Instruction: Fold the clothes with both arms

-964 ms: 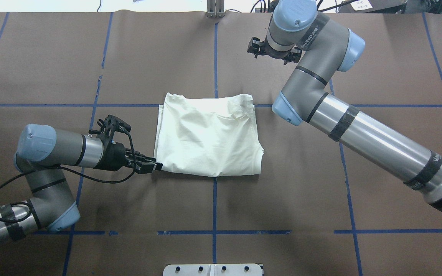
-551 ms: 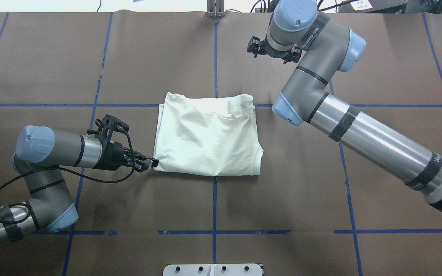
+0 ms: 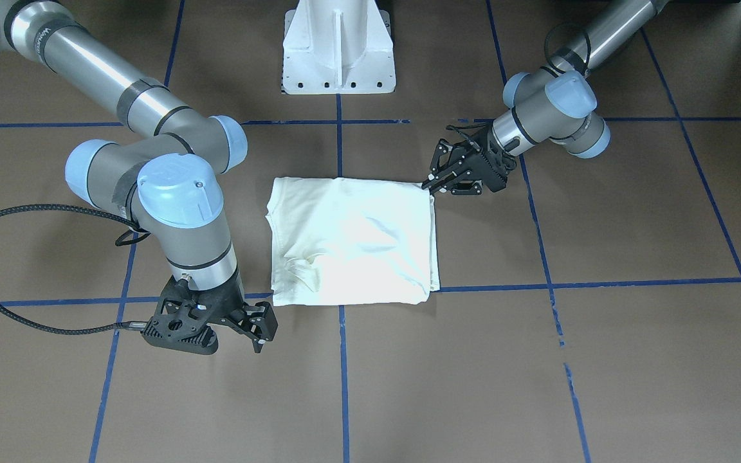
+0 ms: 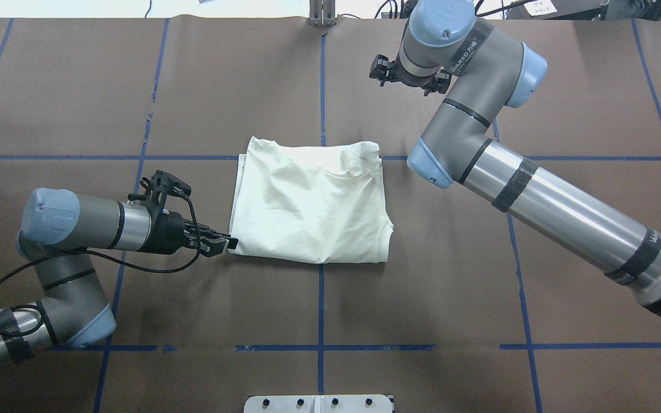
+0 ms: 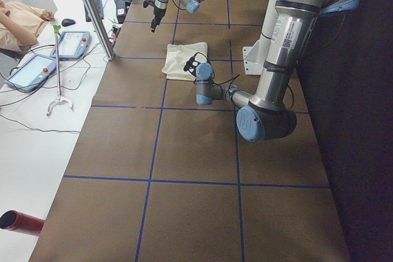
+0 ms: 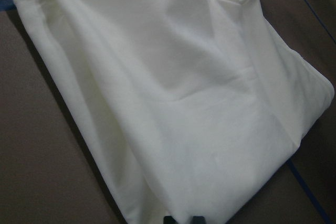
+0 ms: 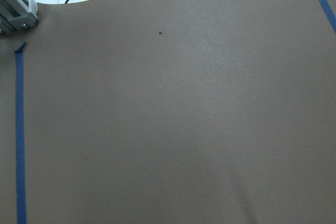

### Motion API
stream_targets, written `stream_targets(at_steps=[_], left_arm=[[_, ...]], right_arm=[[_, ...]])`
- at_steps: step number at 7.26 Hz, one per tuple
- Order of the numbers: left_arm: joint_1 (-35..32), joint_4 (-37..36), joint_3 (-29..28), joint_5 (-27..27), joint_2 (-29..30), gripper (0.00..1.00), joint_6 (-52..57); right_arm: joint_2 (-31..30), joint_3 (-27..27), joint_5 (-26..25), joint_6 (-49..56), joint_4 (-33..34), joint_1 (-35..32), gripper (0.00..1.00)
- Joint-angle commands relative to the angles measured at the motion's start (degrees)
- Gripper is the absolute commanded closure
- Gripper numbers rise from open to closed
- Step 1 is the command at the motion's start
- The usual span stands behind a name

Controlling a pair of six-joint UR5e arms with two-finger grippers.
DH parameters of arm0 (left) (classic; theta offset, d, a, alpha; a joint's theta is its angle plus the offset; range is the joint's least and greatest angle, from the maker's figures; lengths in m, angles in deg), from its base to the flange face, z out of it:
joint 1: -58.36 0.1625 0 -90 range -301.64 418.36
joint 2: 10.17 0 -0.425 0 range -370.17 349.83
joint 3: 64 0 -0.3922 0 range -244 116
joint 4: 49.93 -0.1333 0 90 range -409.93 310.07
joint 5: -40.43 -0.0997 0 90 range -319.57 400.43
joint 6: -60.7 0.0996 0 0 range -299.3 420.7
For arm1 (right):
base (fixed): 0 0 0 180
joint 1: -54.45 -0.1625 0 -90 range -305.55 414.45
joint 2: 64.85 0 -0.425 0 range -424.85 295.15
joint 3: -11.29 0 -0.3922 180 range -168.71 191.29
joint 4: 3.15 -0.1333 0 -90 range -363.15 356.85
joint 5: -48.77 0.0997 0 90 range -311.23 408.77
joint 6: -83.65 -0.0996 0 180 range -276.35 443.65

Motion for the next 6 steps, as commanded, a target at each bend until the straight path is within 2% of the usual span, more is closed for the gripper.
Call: stream_targets(at_steps=[1, 2, 6], left_arm=[[-1.98, -0.78, 2.07, 2.93, 0.12, 0.17, -1.15], [-3.65, -0.78, 2.51, 5.91, 0.64, 0.17, -5.86], [-3.84, -1.13, 2.07, 5.59, 3.36, 0.17, -15.38]], right_arm=[[-0.09, 0.02, 0.07, 0.0, 0.0, 0.0, 0.0], [-0.09, 0.02, 0.07, -0.09, 0.0, 0.0, 0.0], [-0.17, 0.02, 0.07, -0.09, 0.0, 0.0, 0.0]])
